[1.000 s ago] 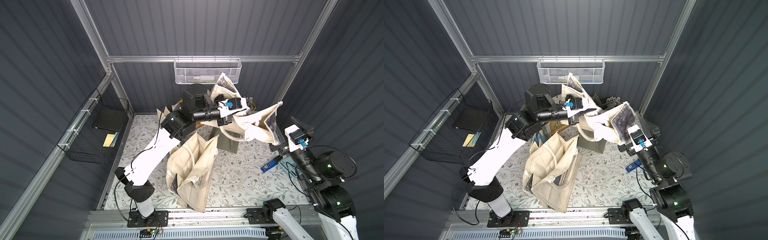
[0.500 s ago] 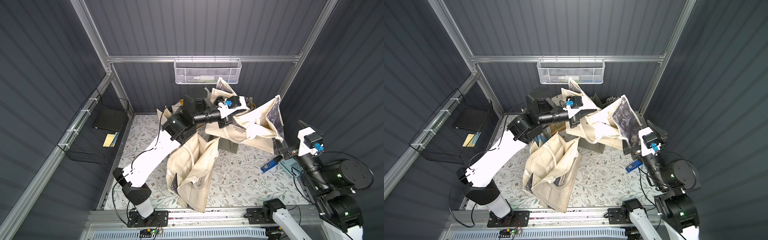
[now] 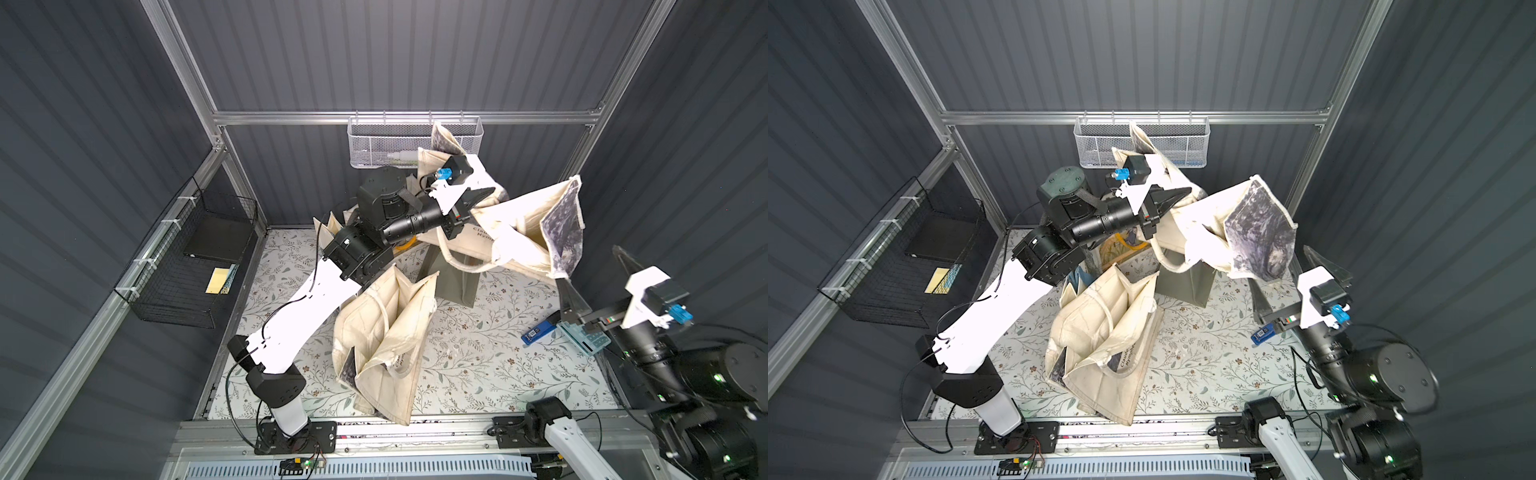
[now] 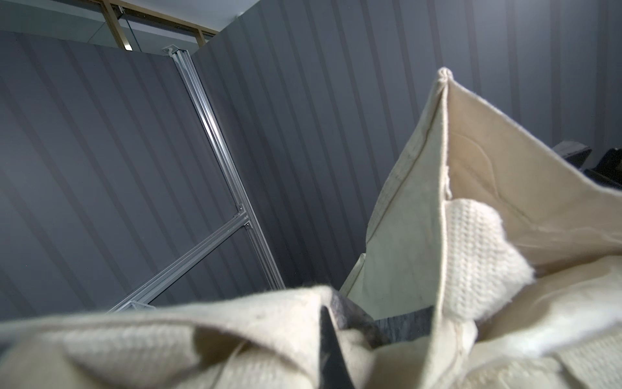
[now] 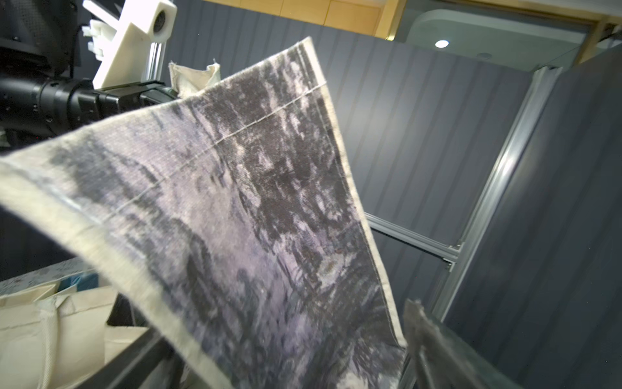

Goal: Put away the canvas bag
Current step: Press the canvas bag, then place the canvas bag at the center of the board.

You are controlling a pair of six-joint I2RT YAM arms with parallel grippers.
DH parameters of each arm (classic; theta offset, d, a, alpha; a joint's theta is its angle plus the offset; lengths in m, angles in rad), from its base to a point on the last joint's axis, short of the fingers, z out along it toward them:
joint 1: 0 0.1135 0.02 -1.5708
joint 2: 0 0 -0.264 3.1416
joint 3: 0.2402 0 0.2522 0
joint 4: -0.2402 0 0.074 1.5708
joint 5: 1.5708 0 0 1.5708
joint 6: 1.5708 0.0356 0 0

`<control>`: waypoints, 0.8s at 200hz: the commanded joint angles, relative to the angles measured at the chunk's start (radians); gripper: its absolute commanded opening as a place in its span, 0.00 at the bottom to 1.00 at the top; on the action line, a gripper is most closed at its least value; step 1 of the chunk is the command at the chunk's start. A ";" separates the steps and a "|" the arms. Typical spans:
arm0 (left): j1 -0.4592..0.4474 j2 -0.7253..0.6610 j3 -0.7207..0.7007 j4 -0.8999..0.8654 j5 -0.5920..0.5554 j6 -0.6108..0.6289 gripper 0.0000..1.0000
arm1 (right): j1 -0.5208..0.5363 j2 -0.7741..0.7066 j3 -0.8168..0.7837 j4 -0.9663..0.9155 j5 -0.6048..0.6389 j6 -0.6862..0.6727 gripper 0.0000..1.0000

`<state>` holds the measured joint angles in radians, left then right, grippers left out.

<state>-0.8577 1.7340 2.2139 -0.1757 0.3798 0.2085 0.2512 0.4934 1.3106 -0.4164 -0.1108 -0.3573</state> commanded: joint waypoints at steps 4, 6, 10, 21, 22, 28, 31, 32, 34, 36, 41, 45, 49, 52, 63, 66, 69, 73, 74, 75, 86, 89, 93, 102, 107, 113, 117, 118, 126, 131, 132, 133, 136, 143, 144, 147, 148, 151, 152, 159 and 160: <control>-0.003 0.007 0.042 0.031 0.002 -0.144 0.00 | 0.012 -0.090 0.032 0.080 0.191 0.035 0.98; -0.003 0.008 0.039 0.028 0.002 -0.150 0.00 | 0.015 -0.096 0.033 0.084 0.205 0.037 0.98; -0.003 0.009 0.033 0.027 0.002 -0.158 0.00 | 0.024 -0.108 0.037 0.084 0.226 0.038 0.97; -0.003 0.011 0.013 0.044 0.042 -0.179 0.00 | 0.065 -0.136 0.053 0.067 0.275 0.052 0.95; -0.003 0.011 0.010 0.044 0.046 -0.180 0.00 | 0.069 -0.139 0.056 0.064 0.280 0.054 0.95; -0.004 0.014 0.004 0.035 0.066 -0.198 0.00 | 0.100 -0.153 0.066 0.050 0.301 0.066 0.94; -0.004 0.017 0.002 0.029 0.078 -0.207 0.00 | 0.116 -0.161 0.071 0.042 0.311 0.072 0.93; -0.004 0.017 0.001 0.028 0.082 -0.211 0.00 | 0.122 -0.164 0.073 0.041 0.313 0.073 0.93; -0.004 0.018 -0.001 0.023 0.086 -0.219 0.00 | 0.133 -0.168 0.077 0.034 0.321 0.077 0.92; -0.004 0.020 -0.002 0.019 0.089 -0.224 0.00 | 0.143 -0.173 0.081 0.027 0.330 0.083 0.91; -0.005 0.024 -0.007 0.007 0.096 -0.236 0.00 | 0.169 -0.183 0.089 0.015 0.357 0.094 0.89; -0.006 0.028 -0.009 -0.003 0.106 -0.240 0.00 | 0.185 -0.192 0.095 0.007 0.380 0.102 0.88; -0.006 0.031 -0.015 -0.011 0.116 -0.243 0.00 | 0.202 -0.199 0.102 -0.005 0.403 0.110 0.87; -0.006 0.033 -0.020 -0.016 0.118 -0.246 0.00 | 0.212 -0.205 0.110 -0.015 0.417 0.114 0.86; -0.010 0.045 -0.036 -0.040 0.124 -0.255 0.00 | 0.240 -0.222 0.123 -0.046 0.457 0.124 0.83; -0.010 0.047 -0.039 -0.046 0.128 -0.257 0.00 | 0.245 -0.226 0.124 -0.054 0.468 0.128 0.83; -0.012 0.053 -0.042 -0.053 0.131 -0.261 0.00 | 0.248 -0.227 0.126 -0.063 0.478 0.132 0.82; -0.012 0.059 -0.045 -0.062 0.136 -0.264 0.00 | 0.251 -0.229 0.127 -0.075 0.489 0.137 0.82; -0.012 0.061 -0.045 -0.064 0.137 -0.265 0.00 | 0.252 -0.229 0.127 -0.079 0.491 0.139 0.82; -0.013 0.062 -0.046 -0.066 0.138 -0.265 0.00 | 0.251 -0.228 0.128 -0.085 0.493 0.140 0.82; -0.016 0.083 -0.049 -0.094 0.169 -0.267 0.00 | 0.252 -0.213 0.130 -0.135 0.513 0.146 0.82; -0.018 0.090 -0.046 -0.107 0.176 -0.267 0.00 | 0.252 -0.205 0.130 -0.150 0.515 0.149 0.81; -0.021 0.102 -0.041 -0.125 0.185 -0.267 0.00 | 0.253 -0.194 0.131 -0.173 0.516 0.155 0.82; -0.025 0.129 -0.023 -0.179 0.214 -0.264 0.00 | 0.253 -0.172 0.134 -0.215 0.514 0.168 0.84; -0.028 0.145 -0.009 -0.214 0.231 -0.255 0.00 | 0.253 -0.164 0.132 -0.220 0.520 0.174 0.85; -0.034 0.160 0.002 -0.254 0.243 -0.244 0.00 | 0.253 -0.163 0.128 -0.214 0.527 0.177 0.85; -0.037 0.169 0.007 -0.281 0.252 -0.235 0.00 | 0.253 -0.165 0.122 -0.203 0.534 0.178 0.86; -0.038 0.172 0.008 -0.288 0.254 -0.232 0.00 | 0.253 -0.167 0.121 -0.199 0.536 0.178 0.86; -0.046 0.180 0.001 -0.331 0.267 -0.215 0.00 | 0.255 -0.180 0.103 -0.170 0.559 0.168 0.86; -0.048 0.183 -0.011 -0.354 0.269 -0.212 0.00 | 0.261 -0.185 0.096 -0.162 0.572 0.168 0.86; -0.049 0.183 -0.014 -0.359 0.269 -0.213 0.00 | 0.262 -0.185 0.095 -0.162 0.574 0.169 0.86; -0.050 0.183 -0.017 -0.363 0.270 -0.212 0.00 | 0.264 -0.184 0.094 -0.162 0.576 0.170 0.86; -0.052 0.184 -0.025 -0.375 0.272 -0.209 0.00 | 0.268 -0.184 0.093 -0.165 0.580 0.173 0.86; -0.055 0.183 -0.042 -0.398 0.272 -0.206 0.00 | 0.284 -0.178 0.092 -0.186 0.587 0.184 0.86; -0.055 0.182 -0.046 -0.400 0.273 -0.206 0.00 | 0.286 -0.176 0.093 -0.190 0.588 0.187 0.86; -0.055 0.181 -0.054 -0.408 0.274 -0.208 0.00 | 0.294 -0.171 0.092 -0.202 0.591 0.195 0.86; -0.055 0.181 -0.057 -0.411 0.275 -0.209 0.00 | 0.297 -0.169 0.093 -0.207 0.593 0.197 0.86; -0.055 0.179 -0.064 -0.419 0.279 -0.211 0.00 | 0.303 -0.162 0.092 -0.219 0.594 0.205 0.86; -0.055 0.178 -0.067 -0.421 0.281 -0.212 0.00 | 0.304 -0.159 0.091 -0.222 0.595 0.207 0.86; -0.057 0.171 -0.082 -0.431 0.287 -0.224 0.00 | 0.318 -0.142 0.085 -0.247 0.600 0.221 0.86; -0.057 0.170 -0.085 -0.432 0.287 -0.227 0.00 | 0.319 -0.141 0.084 -0.249 0.601 0.222 0.86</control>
<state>-0.9154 1.9293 2.1571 -0.5117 0.6151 -0.0158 0.5316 0.3267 1.3983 -0.6033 0.4309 -0.1894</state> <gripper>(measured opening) 0.053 0.860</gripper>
